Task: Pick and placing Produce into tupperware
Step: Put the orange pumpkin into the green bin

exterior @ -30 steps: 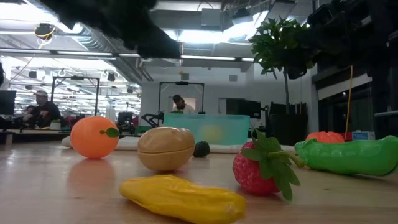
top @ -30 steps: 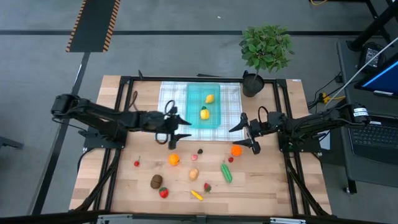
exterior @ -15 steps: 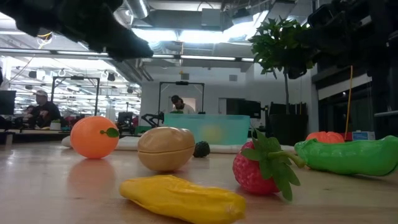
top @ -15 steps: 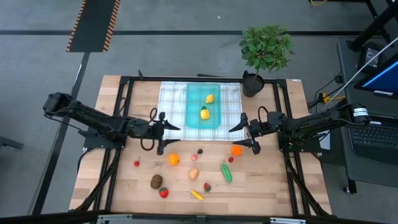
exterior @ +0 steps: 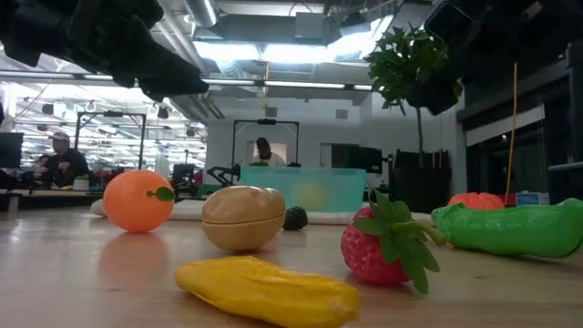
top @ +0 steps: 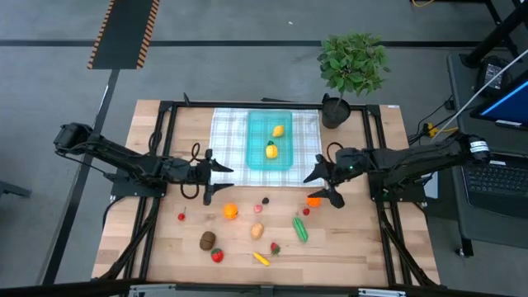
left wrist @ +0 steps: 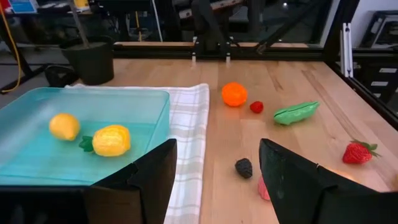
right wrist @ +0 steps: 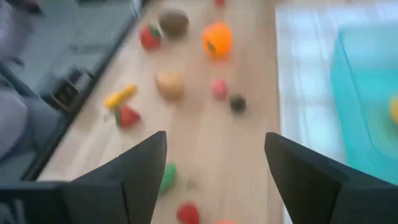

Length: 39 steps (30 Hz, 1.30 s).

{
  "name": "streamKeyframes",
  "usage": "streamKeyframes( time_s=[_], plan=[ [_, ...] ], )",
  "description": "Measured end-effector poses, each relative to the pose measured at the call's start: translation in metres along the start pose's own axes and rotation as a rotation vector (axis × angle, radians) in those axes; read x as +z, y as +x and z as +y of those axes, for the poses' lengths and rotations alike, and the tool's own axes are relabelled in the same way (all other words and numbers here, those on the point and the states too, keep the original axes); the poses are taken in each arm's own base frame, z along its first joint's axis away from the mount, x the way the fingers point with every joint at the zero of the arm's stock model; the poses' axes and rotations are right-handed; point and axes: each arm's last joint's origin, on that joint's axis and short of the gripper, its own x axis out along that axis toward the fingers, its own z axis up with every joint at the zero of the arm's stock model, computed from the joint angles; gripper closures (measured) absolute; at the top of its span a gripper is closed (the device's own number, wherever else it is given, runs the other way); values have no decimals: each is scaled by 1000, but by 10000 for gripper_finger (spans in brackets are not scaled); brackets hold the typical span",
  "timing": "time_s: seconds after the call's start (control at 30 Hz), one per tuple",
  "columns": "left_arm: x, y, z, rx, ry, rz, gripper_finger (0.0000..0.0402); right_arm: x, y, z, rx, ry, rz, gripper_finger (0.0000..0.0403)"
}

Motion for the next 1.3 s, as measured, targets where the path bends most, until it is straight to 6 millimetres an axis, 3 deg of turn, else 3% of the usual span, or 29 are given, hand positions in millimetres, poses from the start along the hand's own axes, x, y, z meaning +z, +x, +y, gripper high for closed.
streamKeyframes(
  time_s=[0.2, 0.5, 0.9, 1.3],
  plan=[
    [0, 0, 0, 0, 0, 2, 183, 18, -15, 13, -87, 52, 188, 130],
    [-1, 0, 0, 1, 2, 8, 181, 15, -14, 19, -84, 124, 262, 130],
    [-1, 0, 0, 1, -29, 8, 183, 1, 13, 14, -130, 127, 409, 129],
    [-1, 0, 0, 1, -30, 8, 183, -20, 45, 24, -105, 58, 578, 129]
  ],
)
